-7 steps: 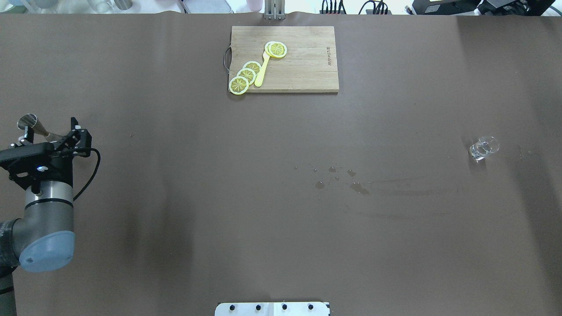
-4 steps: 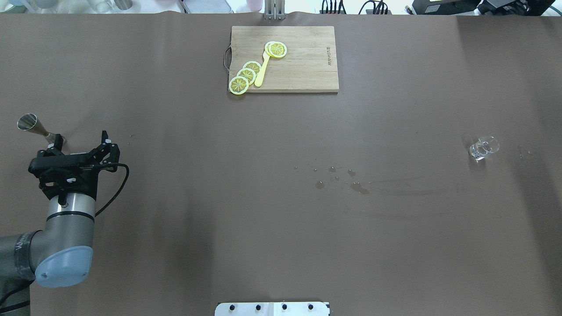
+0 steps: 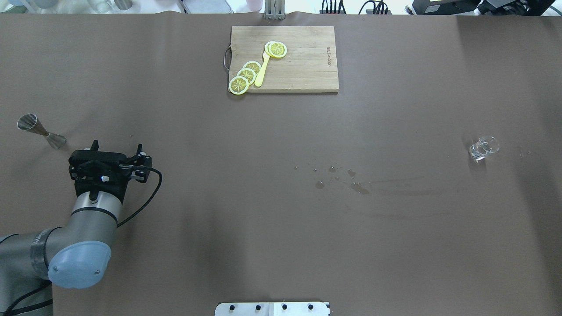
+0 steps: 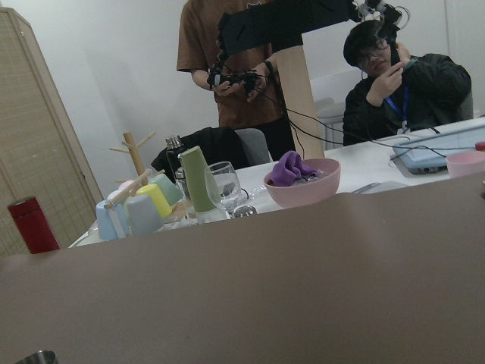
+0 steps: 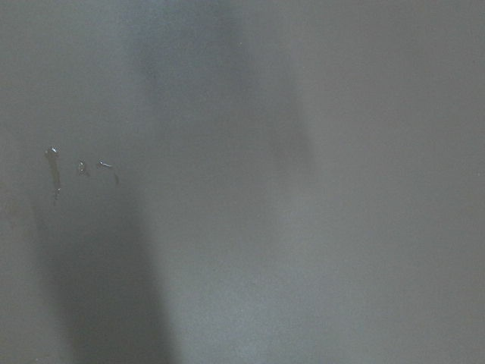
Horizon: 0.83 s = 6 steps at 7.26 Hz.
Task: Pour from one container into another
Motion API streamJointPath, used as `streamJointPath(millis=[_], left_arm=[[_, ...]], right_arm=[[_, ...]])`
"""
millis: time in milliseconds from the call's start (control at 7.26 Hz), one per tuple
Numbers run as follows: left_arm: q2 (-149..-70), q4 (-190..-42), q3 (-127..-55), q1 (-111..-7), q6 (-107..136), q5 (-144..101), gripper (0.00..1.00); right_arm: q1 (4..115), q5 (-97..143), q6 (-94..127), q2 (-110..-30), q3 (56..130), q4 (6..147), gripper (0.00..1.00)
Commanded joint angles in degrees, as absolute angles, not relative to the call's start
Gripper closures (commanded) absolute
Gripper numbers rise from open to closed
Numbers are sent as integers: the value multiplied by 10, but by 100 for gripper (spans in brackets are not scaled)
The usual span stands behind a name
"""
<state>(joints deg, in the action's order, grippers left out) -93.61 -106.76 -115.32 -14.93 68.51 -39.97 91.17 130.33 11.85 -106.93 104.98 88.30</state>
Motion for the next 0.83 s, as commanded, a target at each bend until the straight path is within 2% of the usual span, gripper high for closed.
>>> streamJointPath(millis=[0,275,689], left_arm=[[-1008,-1081,-1152,-164,577,-522,3],[-1064,-1075,-1150,-188,482,-615,3],[-1071,-1072,-1150,-259,393,-764,3]], right_arm=[[914,1305,118,-1070,1060,882,0],[914,1306,118,-1073,1066,883,0],[913,1303,117,-1075,1068,882,0]])
